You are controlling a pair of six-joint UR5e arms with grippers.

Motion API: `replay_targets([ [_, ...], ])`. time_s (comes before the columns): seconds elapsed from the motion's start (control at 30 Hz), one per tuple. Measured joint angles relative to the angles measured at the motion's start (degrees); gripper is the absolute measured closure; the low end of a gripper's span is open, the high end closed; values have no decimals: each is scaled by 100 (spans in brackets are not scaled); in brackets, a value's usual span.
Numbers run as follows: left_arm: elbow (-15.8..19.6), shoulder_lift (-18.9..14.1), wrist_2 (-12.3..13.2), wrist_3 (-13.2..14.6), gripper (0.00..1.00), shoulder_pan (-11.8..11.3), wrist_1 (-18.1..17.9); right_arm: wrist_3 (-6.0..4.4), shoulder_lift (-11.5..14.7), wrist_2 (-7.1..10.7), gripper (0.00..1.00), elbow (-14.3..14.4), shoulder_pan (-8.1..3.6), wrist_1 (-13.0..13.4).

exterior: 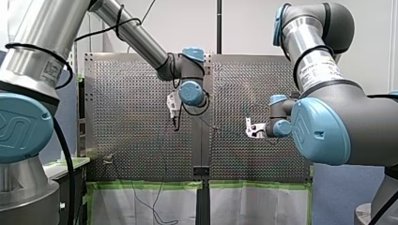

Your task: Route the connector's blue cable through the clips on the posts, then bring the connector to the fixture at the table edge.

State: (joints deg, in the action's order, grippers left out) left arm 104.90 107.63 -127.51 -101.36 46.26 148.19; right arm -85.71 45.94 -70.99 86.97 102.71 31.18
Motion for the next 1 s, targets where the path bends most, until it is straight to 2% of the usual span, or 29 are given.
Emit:
replay_targets([
  [0.33,482,-482,47,-55,0,-21,-127,0,0,-17,99,0,-1,-6],
  [0.6,851,-852,218,-212,0,-56,-470,21,0,-59,99,0,14,-6],
  [0.73,1046,-1046,223,-219,0,-63,-637,28,0,-90,99,-1,29,-12],
  [1.0,1427,-1427,223,-234,0,-74,-720,75,0,-147,99,-1,6,-71],
])
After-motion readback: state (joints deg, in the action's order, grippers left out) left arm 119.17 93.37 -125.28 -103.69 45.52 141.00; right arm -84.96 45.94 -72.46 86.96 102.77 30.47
